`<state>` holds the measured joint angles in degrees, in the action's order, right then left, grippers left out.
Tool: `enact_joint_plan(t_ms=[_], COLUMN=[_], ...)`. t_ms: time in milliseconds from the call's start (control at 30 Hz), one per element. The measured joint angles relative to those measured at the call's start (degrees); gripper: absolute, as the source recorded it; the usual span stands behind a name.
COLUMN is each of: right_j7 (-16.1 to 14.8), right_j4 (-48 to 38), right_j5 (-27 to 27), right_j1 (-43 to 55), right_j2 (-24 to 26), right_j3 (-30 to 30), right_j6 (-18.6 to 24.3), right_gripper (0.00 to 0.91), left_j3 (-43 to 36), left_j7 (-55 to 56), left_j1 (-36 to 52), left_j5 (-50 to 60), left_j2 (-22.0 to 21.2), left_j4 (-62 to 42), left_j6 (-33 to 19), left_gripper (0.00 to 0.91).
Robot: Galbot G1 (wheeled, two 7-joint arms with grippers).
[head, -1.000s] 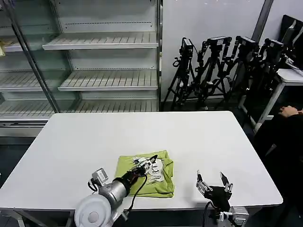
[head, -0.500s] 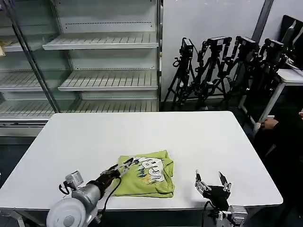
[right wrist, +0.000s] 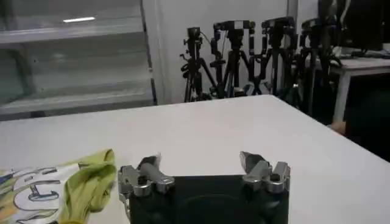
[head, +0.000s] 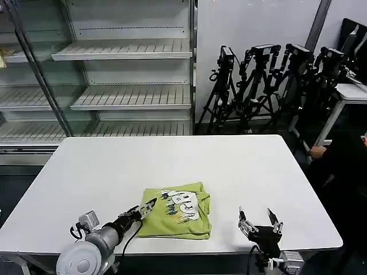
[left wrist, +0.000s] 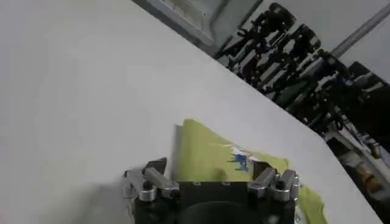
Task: Fold and organize the clothes.
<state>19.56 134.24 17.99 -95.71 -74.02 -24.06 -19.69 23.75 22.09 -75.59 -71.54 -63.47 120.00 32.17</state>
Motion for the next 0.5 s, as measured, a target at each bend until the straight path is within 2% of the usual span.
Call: enact_joint_plan(t_ms=[133, 167, 200, 233, 267, 367, 500], right_j7=[0.1, 0.1, 0.2, 0.2, 0.1, 0.2, 0.2], right_j4=[0.6, 0.7, 0.8, 1.0, 1.1, 1.4, 1.8], right_j5=[0.0, 0.0, 0.0, 0.0, 0.0, 0.0, 0.0], right_j1=[-0.4, -0.5, -0.6, -0.7, -0.8, -1.2, -1.6], right_j2=[0.0, 0.0, -0.1, -0.1, -0.2, -0.2, -0.5], right_j3=[-0.3, -0.3, -0.4, -0.5, -0.5, -0.9, -1.0], right_j6=[0.0, 0.0, 0.0, 0.0, 0.0, 0.0, 0.0], right_gripper=[0.907, 0.907, 0.907, 0.907, 0.907, 0.907, 0.907], left_j3=[-0.5, -0.6, -0.8, -0.9, -1.0, -1.8, -2.3], left_j7=[-0.7, -0.9, -1.1, -1.1, -1.1, -1.2, -1.4], left_j1=[0.0, 0.1, 0.1, 0.2, 0.4, 0.4, 0.6], left_j5=[-0.3, -0.3, -0.4, -0.5, -0.5, -0.4, -0.1], left_j2=[-0.9, -1.1, -1.3, -1.6, -1.9, -2.8, -3.6], left_j4=[-0.3, -0.4, -0.6, -0.8, -0.9, -1.0, -1.6], left_j6=[-0.2, -0.3, -0.4, -0.5, -0.7, -1.1, -1.8], left_gripper=[0.907, 0.635, 0.544, 0.383, 0.262, 0.121, 0.071])
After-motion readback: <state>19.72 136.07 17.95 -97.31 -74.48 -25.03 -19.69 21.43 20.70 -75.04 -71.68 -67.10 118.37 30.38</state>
